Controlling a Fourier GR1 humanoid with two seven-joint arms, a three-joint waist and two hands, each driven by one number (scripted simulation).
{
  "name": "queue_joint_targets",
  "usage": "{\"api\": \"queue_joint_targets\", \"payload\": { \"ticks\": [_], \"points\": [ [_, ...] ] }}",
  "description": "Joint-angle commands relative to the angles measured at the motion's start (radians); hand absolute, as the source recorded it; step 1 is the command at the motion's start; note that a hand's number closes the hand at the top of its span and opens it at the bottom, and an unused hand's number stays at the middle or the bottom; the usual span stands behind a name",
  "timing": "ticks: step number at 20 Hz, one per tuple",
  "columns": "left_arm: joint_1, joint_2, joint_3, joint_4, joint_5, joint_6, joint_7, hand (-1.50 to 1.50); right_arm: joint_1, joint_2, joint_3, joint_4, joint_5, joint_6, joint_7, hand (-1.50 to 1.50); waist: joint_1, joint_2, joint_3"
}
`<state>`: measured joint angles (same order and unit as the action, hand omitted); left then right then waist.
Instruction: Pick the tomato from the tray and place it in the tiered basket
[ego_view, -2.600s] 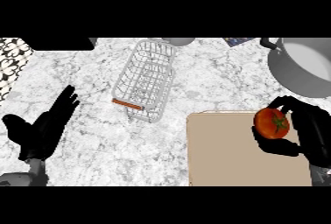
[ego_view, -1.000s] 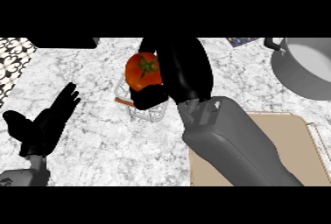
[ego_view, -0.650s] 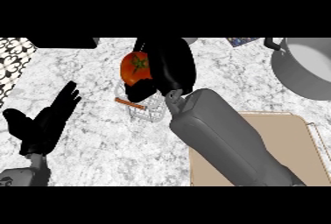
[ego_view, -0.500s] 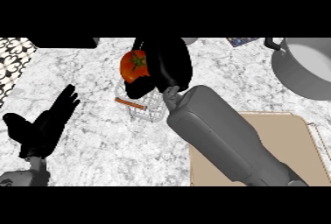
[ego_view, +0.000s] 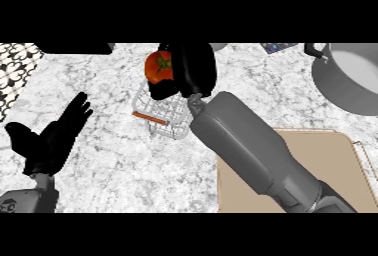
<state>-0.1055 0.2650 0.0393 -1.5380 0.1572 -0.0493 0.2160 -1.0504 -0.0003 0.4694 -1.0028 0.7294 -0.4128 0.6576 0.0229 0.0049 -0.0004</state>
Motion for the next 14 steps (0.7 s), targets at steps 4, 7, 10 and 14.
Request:
{"api": "queue_joint_targets", "payload": {
  "ticks": [4, 7, 10, 14],
  "points": [
    [-0.009, -0.038, -0.035, -0.043, -0.048, 0.036, 0.030, 0.00, -0.116, 0.000, 0.017, 0.165, -0.133, -0.164, -0.059, -1.50, 0.008, 0.000, 0.000],
    [-0.005, -0.028, -0.002, 0.005, -0.029, 0.008, 0.000, 0.00, -0.135, 0.000, 0.041, 0.250, -0.151, -0.183, -0.115, -1.50, 0.006, 0.001, 0.000],
    [0.018, -0.023, -0.014, -0.026, -0.020, -0.021, 0.011, 0.00, -0.193, 0.000, 0.101, 0.288, -0.232, -0.251, -0.072, -1.50, 0.024, 0.003, 0.000],
    [-0.021, -0.043, -0.021, -0.003, -0.032, 0.001, 0.027, 0.00, -0.194, 0.000, 0.044, 0.259, -0.333, -0.330, -0.110, -1.50, 0.029, 0.006, 0.000]
  ]
}}
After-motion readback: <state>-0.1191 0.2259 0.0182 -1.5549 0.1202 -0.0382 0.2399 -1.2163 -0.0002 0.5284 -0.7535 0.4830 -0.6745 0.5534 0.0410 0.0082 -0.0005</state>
